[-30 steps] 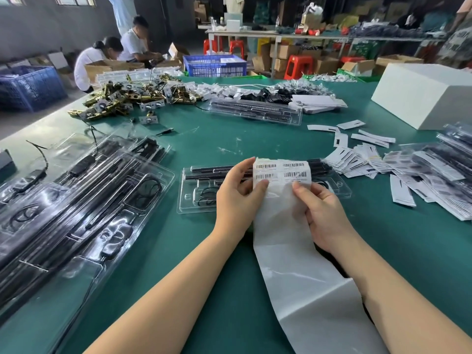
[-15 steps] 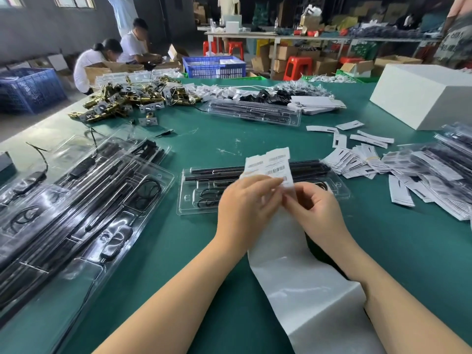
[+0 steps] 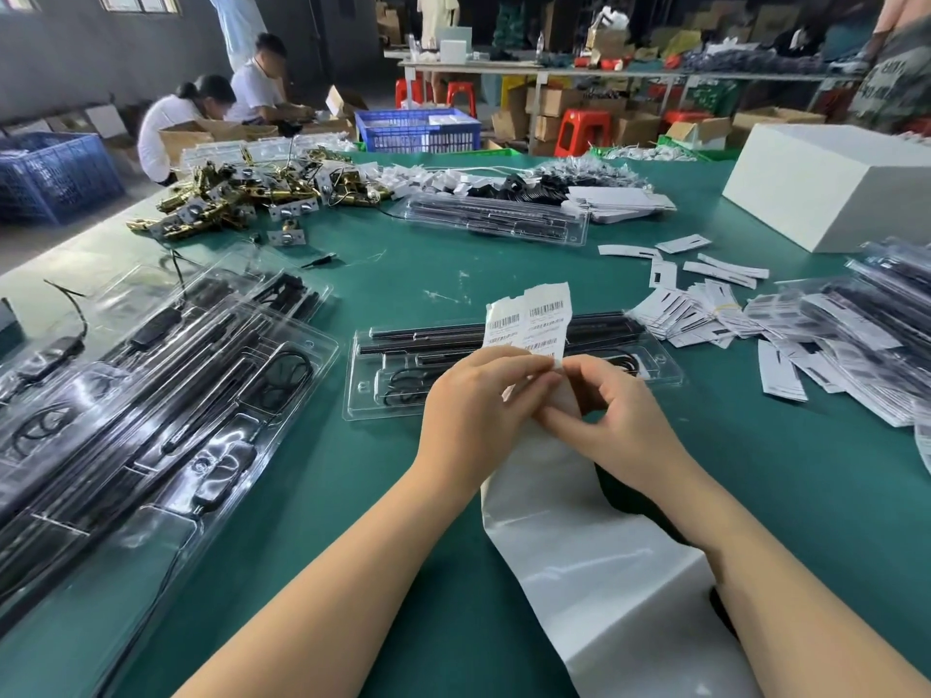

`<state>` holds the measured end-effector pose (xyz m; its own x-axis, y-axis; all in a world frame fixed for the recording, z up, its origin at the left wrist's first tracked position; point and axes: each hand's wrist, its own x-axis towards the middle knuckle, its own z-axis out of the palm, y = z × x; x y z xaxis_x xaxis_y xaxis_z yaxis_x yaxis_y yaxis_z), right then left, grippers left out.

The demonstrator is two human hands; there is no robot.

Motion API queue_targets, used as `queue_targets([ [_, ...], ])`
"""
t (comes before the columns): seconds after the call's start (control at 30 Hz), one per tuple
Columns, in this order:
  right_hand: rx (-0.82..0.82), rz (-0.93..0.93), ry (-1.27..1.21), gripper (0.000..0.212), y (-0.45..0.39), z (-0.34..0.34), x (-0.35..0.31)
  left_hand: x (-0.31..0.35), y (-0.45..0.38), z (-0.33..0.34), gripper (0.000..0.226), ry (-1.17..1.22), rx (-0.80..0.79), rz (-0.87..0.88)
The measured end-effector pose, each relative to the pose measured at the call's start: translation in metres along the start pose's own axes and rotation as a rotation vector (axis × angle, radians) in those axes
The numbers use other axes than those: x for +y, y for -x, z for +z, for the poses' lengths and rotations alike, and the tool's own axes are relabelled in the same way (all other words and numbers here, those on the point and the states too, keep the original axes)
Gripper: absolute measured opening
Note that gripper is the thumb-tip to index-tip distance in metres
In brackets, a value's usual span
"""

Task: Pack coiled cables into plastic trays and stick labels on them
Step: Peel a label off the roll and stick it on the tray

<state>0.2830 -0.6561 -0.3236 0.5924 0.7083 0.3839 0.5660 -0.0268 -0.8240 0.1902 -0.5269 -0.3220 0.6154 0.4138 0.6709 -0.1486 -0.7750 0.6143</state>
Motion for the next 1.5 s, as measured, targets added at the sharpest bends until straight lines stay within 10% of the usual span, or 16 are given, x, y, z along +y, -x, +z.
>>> queue_targets([
  [1.5,0.073,0.081,-0.234,0.017,0.001,0.006,-0.003,-0.01,0.0,-0.002,0.042,0.166,-0.041,-0.161],
])
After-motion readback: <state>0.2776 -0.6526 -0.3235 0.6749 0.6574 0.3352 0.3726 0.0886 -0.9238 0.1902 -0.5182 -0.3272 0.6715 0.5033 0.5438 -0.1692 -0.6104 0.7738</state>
